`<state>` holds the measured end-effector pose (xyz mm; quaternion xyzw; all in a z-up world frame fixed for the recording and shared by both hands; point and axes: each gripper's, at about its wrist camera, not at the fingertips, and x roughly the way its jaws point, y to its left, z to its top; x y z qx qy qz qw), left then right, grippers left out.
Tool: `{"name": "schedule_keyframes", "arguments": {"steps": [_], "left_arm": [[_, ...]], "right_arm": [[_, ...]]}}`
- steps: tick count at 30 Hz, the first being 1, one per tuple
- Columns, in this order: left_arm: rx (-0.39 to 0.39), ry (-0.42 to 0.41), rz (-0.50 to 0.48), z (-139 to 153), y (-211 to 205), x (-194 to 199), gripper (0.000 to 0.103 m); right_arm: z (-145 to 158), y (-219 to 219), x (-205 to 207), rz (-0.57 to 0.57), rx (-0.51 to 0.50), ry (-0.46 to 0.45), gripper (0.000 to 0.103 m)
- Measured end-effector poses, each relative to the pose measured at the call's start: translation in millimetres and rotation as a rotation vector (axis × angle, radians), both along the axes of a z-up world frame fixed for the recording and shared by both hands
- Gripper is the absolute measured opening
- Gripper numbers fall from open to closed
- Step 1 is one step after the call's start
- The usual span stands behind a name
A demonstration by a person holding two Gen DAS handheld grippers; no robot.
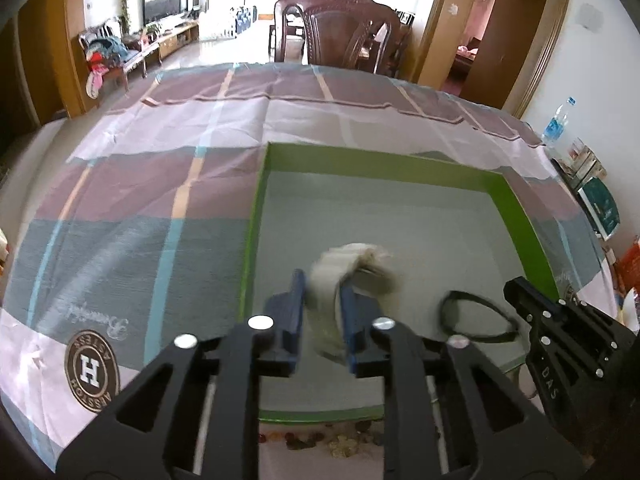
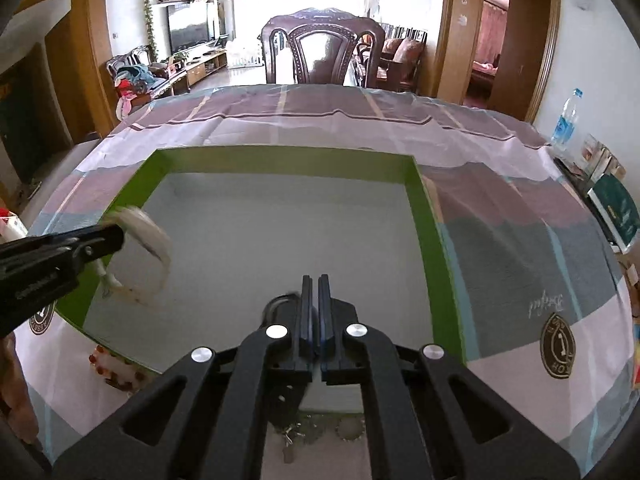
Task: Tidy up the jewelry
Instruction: 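Carry both watches into the green box and open both grippers, then grasp the small dark pendant with the left gripper while the right gripper approaches the silver bangle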
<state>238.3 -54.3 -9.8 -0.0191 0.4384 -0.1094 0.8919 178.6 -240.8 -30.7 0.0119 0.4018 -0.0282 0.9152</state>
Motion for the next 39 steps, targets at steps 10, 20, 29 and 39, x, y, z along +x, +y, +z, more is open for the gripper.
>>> {"name": "schedule_keyframes", "arguments": {"steps": [10,20,29,39], "left_arm": [[0.094,-0.161,0.076,25,45,-81,0.058],[0.117,-0.003,0.058,-37,53,-94,0.057],[0.128,0.024,0.047,-54,45,-96,0.064],[0.116,0.038,0.049,-61,41,-93,0.065]], "right_arm": [[22,-46,-75,-0.058,0.091,-0.050,0.042],[-40,-73,-97,-0.125,0.124,0.121,0.034],[-63,-62,-94,-0.159,0.004,0.178,0.034],[-53,7,-128,0.160,0.124,0.188,0.034]]}}
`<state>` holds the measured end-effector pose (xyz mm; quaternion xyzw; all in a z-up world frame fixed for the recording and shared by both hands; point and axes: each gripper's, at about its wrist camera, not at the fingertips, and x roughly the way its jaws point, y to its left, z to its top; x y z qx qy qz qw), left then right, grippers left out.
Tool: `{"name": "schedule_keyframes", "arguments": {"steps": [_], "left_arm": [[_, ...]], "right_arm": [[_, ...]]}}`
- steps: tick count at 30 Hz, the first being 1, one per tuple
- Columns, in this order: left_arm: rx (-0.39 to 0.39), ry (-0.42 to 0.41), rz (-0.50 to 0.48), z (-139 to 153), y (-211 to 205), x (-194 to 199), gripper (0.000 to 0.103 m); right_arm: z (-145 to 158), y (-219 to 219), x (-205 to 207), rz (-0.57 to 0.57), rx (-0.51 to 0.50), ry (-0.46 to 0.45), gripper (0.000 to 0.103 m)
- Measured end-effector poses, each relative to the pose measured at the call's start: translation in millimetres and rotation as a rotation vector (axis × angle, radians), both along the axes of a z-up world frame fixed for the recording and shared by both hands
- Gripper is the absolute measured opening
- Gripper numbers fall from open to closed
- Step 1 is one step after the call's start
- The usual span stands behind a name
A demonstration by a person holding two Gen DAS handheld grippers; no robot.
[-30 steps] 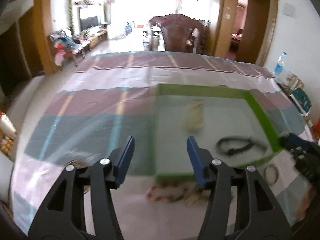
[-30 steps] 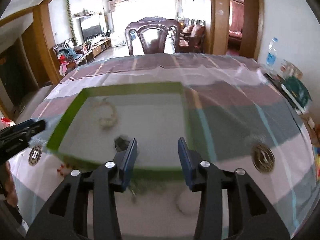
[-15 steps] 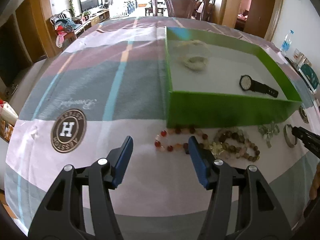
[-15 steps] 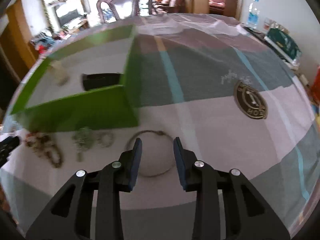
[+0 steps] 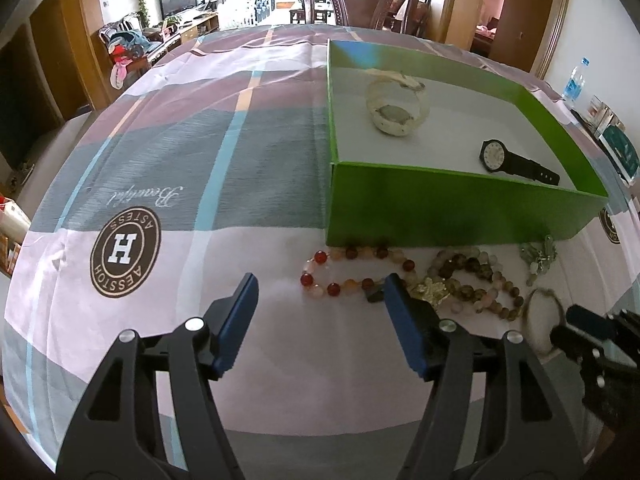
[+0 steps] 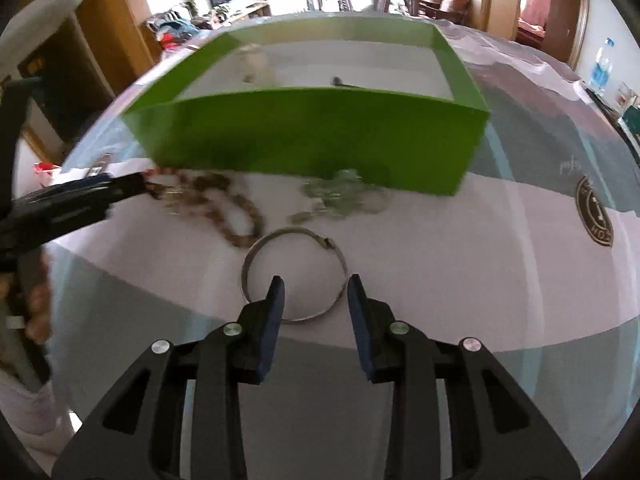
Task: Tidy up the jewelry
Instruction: 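Grasp the small dark pendant with the left gripper while the right gripper approaches the silver bangle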
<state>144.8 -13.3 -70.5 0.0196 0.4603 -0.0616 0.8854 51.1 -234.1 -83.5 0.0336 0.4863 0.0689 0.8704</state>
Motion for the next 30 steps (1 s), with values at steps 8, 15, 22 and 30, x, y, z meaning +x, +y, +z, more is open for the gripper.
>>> {"name": "schedule_keyframes", "arguments": {"steps": [8,15,22,30], "left_arm": [[-0.010,0.021,-0.013,-10,-8,14,0.058],[-0.014,0.054,-0.129,-14,-23,-12,0.050],[-0.066,0.035,-0.169,-1,-17,-40,0.055],[-0.068,0.059,-0.134,-10,-11,-28,0.053]], "right_arm": [[6,-15,1,-0.058,0.020,0.000,0.034],[-1,-14,3,-0.063,0.034,0.011,0.035],[1,-9,4,-0.049,0.035,0.006,0.035],[-3,-5,5,-0.048,0.033,0.010,0.035]]}}
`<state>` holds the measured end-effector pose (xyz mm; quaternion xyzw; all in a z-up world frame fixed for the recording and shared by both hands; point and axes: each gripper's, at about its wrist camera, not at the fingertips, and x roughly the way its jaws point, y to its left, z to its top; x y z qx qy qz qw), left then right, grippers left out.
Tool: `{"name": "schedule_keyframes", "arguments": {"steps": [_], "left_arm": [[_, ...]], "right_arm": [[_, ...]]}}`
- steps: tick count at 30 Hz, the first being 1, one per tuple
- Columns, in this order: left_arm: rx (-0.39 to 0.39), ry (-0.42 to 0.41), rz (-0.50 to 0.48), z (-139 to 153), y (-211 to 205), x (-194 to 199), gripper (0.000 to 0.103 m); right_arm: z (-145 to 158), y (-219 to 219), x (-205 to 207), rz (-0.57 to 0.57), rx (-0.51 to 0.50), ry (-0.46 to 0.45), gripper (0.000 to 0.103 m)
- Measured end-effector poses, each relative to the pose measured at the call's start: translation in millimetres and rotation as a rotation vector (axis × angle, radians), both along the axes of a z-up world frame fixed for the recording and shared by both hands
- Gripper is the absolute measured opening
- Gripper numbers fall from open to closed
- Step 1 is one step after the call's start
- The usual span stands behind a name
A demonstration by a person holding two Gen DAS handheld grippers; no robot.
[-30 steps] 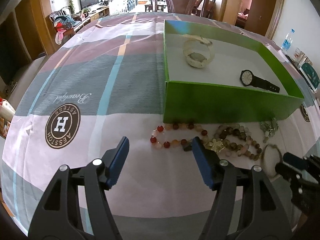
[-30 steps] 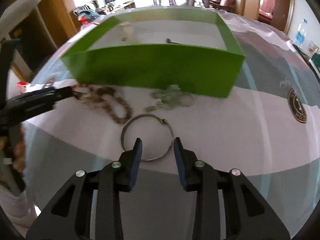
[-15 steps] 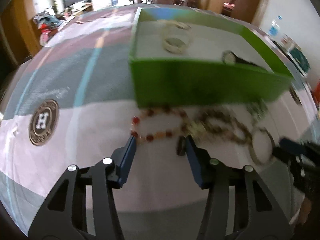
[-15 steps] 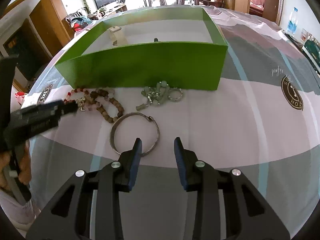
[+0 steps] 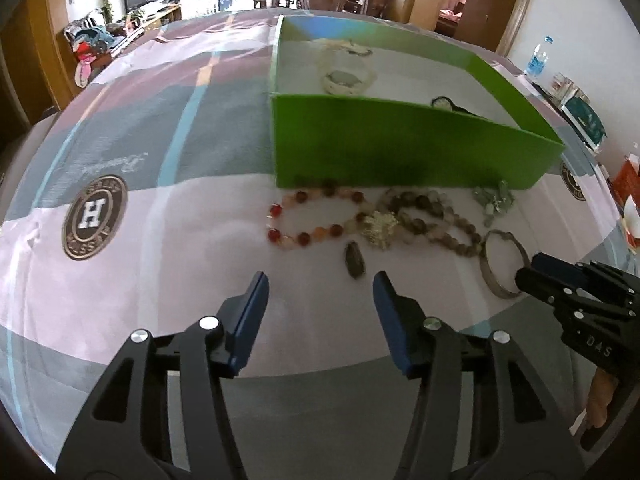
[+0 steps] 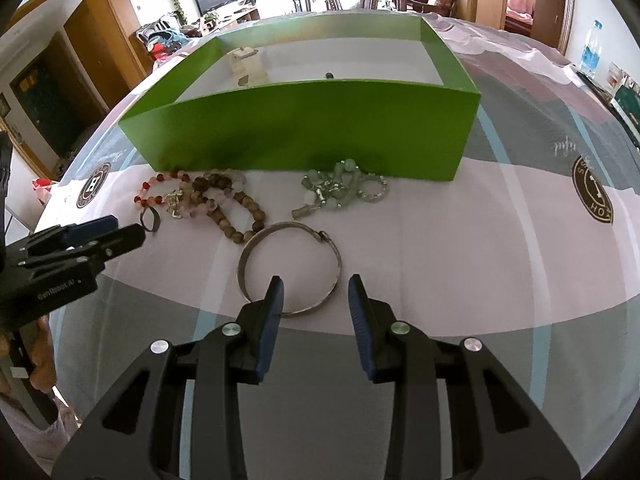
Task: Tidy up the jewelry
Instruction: 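Grasp the small dark pendant with the left gripper while the right gripper approaches the silver bangle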
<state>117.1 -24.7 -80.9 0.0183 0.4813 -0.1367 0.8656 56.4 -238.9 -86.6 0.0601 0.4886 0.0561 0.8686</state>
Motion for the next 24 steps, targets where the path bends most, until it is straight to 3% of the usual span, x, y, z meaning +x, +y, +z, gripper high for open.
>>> {"name": "schedule_keyframes", "arguments": {"steps": [5,10,12,18,24], "left_arm": [[-0.014,-0.013,-0.041,2,-14,0,0.051],[-0.032,0.013,-0.036,-5,-18,6,0.017],[-0.035,0.014,-0.036,-5,-17,7,0.007],[-0.047,0.009,-0.037,-3,-12,0,0.006],[-0.036,0.003,-0.030,-2,-8,-3,0.007]], "right_arm": [[0,-2,0,-0.011,0.002,-0.001,0.035],[1,-4,1,-0.018,0.009,-0.005,0.035],[2,-8,3,-0.027,0.009,-0.010,0.035],[12,-7,13,-0.030,-0.010,-0.045,0.035],[0,4,19,-0.007,-0.032,-0.007,0.035]]}}
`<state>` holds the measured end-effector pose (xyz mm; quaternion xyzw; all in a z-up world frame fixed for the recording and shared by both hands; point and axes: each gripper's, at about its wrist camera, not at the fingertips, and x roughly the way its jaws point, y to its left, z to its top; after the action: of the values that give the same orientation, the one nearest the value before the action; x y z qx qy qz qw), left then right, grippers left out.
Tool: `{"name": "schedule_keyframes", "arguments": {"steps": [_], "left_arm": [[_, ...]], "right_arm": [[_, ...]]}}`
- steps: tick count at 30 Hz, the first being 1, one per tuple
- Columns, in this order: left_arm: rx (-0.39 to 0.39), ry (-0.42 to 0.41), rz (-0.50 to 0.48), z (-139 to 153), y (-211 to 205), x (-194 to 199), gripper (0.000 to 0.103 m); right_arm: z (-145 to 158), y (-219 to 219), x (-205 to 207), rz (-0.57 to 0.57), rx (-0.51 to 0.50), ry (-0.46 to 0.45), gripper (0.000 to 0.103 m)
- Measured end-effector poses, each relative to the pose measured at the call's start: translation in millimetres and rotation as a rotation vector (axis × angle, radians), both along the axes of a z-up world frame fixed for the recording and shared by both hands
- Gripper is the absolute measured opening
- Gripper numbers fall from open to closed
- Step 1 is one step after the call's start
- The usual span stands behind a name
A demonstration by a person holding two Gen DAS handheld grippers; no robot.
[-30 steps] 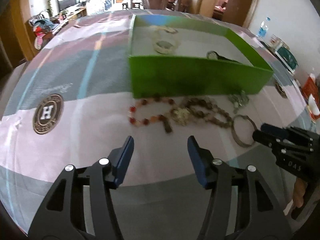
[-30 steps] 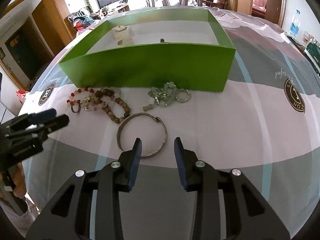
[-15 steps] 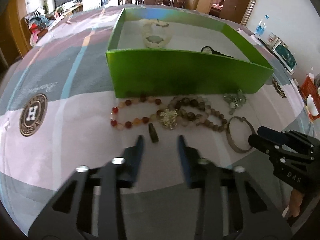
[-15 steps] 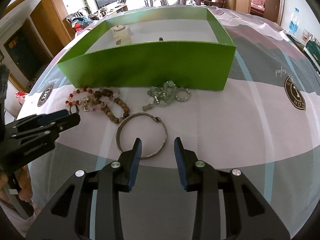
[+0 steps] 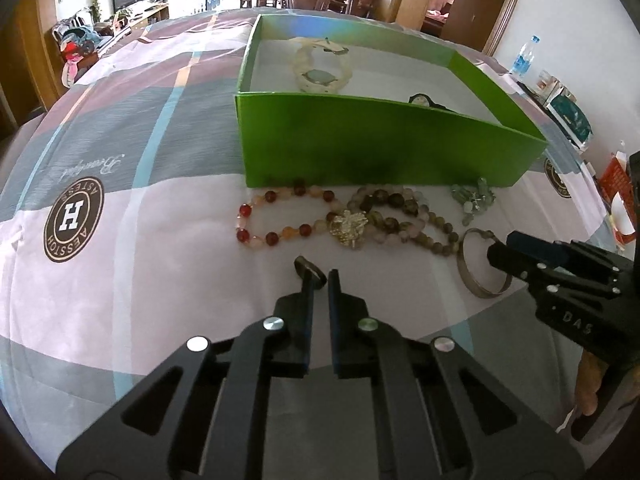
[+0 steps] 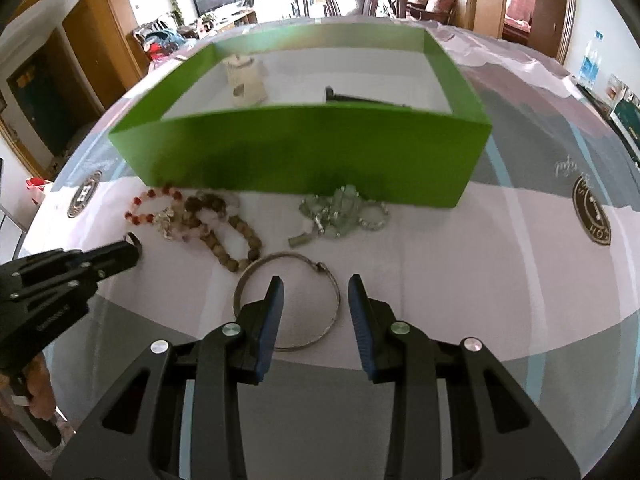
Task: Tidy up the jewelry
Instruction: 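Grasp the small dark pendant with the left gripper while the right gripper approaches the silver bangle, then grasp the silver bangle with the right gripper while the left gripper holds the pendant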
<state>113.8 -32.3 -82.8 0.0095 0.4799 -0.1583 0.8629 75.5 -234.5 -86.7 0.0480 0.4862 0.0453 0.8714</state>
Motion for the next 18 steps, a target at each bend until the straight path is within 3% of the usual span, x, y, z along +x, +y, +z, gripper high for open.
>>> {"name": "schedule_keyframes", "arguments": {"steps": [5,8,9,10,18], "left_arm": [[0.005,0.004,-0.001,-4,-2,2,0.013],[-0.004,0.005,0.002,-4,-2,3,0.013],[-0.003,0.005,0.002,-4,-2,3,0.011],[0.000,0.005,0.001,-4,-2,3,0.006],[-0.013,-0.027,-0.005,10,-2,-4,0.003]], "right_arm": [[-2,-1,0,-0.011,-0.013,0.000,0.033],[-3,0,-1,-0.010,-0.043,-0.005,0.007],[-3,0,-2,-0.010,-0.038,-0.003,0.005],[-3,-1,-2,-0.006,-0.028,-0.003,0.004],[11,-3,-14,-0.010,-0.015,-0.053,0.004]]}}
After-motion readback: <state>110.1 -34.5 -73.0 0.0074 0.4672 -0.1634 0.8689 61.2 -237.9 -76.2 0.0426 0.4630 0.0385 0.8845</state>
